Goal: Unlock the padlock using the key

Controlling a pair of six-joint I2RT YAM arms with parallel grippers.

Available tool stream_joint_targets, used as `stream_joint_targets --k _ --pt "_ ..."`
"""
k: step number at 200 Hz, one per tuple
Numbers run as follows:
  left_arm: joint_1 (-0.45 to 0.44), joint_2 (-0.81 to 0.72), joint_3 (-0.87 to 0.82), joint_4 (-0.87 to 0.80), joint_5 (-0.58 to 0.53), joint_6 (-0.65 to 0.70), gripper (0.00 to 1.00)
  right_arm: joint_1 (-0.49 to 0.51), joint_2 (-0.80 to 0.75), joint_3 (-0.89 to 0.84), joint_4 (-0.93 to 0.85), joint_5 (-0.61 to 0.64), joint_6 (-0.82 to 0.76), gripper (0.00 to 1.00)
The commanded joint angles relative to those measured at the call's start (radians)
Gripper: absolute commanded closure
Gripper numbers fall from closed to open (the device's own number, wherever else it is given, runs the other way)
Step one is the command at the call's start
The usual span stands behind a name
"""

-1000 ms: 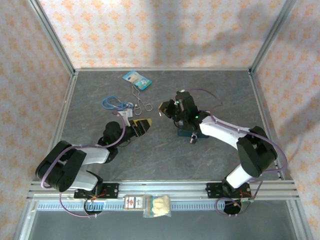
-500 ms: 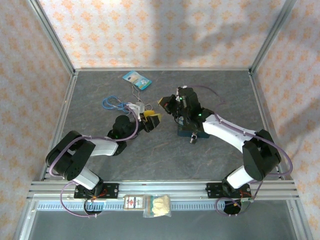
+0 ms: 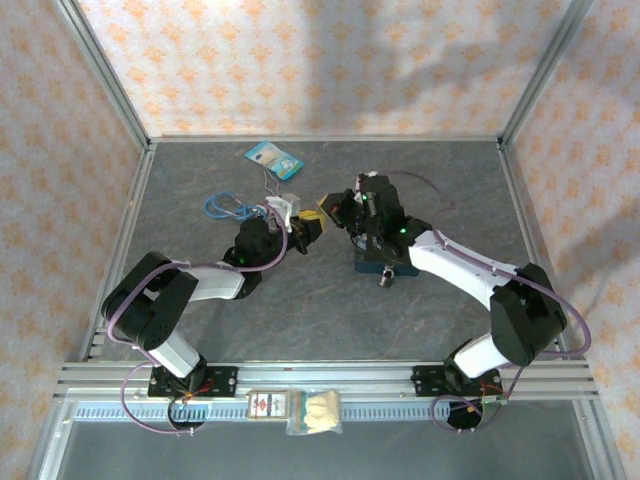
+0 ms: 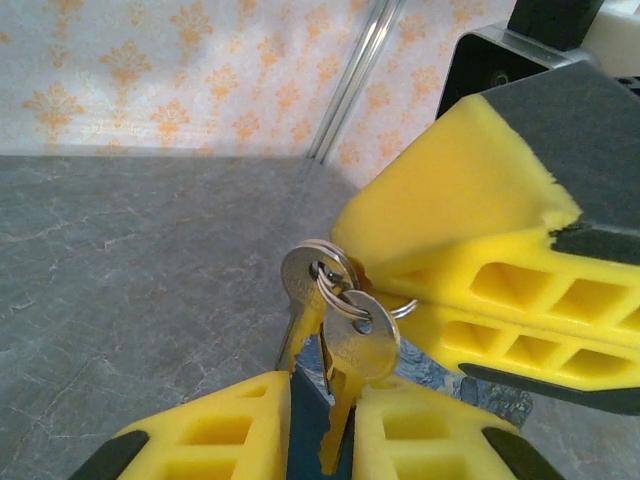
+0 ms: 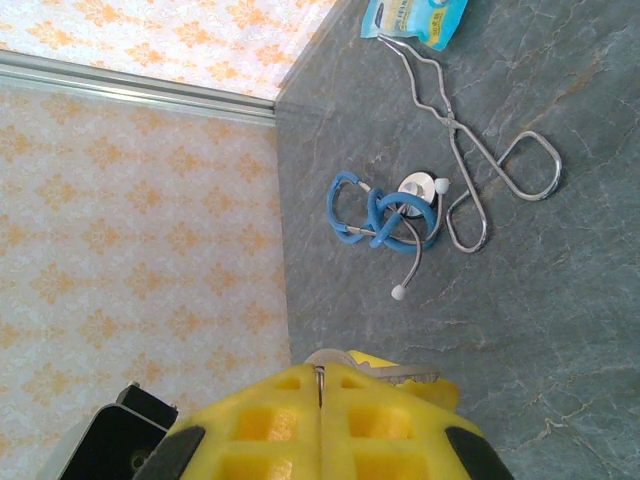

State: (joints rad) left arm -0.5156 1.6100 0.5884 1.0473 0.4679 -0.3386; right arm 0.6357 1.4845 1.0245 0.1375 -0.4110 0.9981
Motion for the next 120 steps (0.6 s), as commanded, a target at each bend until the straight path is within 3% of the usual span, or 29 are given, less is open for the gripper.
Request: stream_joint_targets --k 1,29,45,61,68,86,120 --pt "0.0 -0.013 -0.001 -0.013 0.016 0.015 0.85 -0.004 -0.011 0.002 -0.015 0.03 -0.022 1.0" --pt "0.001 -0.033 0.002 -0.06 0.026 0.024 0.99 -0.005 0.004 0.018 -0.019 0.024 -0.046 1.0" --pt "0.001 -0.049 0.012 -0.098 0.048 0.025 1.0 -0.007 0.005 0.033 -0.033 0.03 -0.09 1.0" --pt "0.001 -0.074 0.025 -0.161 0.082 0.02 1.0 -0.02 0.001 0.074 -0.091 0.047 -0.192 0.79" --pt "0.002 -0.089 0.029 -0.191 0.101 0.018 1.0 -0.032 -0.004 0.098 -0.13 0.059 -0.26 0.62" --pt "0.005 -0.133 0.045 -0.295 0.155 0.016 1.0 -0.057 -0.025 0.129 -0.181 0.053 -0.421 0.45" --pt "0.046 -0.189 0.076 -0.414 0.329 -0.043 1.0 -0.102 -0.076 0.106 -0.215 -0.103 -0.702 0.42"
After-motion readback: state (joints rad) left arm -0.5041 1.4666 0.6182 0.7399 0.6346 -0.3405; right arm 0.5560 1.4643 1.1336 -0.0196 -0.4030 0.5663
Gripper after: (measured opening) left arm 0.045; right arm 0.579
